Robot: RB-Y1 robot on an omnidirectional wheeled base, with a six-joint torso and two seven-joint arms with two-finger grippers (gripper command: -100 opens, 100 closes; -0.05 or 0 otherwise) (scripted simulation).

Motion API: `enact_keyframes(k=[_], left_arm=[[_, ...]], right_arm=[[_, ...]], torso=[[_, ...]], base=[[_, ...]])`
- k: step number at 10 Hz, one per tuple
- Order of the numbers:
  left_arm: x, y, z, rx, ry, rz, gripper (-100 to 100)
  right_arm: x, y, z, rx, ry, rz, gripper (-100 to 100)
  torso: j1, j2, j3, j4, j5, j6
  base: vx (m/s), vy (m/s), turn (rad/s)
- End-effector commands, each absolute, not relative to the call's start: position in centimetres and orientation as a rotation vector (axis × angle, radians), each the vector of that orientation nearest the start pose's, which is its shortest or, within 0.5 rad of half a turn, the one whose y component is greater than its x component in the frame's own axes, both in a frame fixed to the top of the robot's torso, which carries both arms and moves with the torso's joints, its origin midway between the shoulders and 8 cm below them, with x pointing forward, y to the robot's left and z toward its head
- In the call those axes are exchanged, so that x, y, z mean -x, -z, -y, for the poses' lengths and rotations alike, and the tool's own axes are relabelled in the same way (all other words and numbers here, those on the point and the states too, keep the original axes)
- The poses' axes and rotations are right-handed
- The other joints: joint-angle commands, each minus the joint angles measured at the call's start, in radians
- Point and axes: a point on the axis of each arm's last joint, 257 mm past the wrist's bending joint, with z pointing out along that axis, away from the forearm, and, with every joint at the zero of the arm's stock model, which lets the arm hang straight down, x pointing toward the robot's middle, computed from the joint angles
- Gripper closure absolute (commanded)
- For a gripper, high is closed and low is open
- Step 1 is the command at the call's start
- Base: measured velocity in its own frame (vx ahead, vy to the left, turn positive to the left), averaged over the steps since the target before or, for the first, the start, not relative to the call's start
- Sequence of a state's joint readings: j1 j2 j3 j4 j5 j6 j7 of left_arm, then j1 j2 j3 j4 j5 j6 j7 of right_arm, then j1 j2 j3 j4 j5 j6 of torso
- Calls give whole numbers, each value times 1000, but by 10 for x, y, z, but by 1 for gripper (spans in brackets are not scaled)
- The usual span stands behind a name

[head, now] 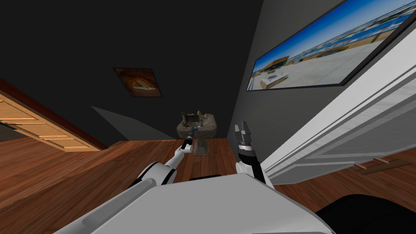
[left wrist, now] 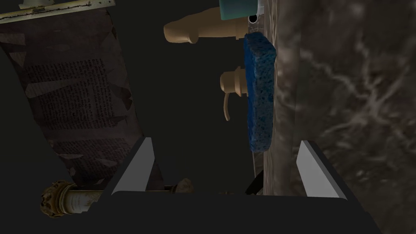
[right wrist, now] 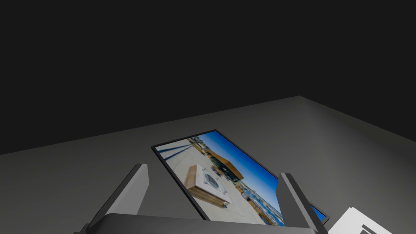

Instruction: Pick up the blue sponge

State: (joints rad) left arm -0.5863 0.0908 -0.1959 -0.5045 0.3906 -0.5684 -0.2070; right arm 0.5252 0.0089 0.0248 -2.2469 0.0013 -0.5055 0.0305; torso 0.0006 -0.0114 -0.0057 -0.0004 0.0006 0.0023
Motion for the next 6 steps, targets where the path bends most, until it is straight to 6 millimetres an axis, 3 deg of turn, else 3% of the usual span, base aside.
enact_keyframes(k=[1,5,6], left_arm=[[-632,284,-162,1052,1232,-1303,100],[-631,285,-162,1053,1231,-1304,100],[-631,285,-162,1053,1231,-1304,0]], right_arm=[[-348,-2,276,-695,-1278,-647,0],[-348,-2,276,-695,-1278,-647,0],[-348,-2,276,-695,-1278,-647,0]], torso=[[0,0,0,0,0,0],[-1,-1,0,1,0,0],[-1,-1,0,1,0,0]], base=[[0,0,0],[0,0,0],[0,0,0]])
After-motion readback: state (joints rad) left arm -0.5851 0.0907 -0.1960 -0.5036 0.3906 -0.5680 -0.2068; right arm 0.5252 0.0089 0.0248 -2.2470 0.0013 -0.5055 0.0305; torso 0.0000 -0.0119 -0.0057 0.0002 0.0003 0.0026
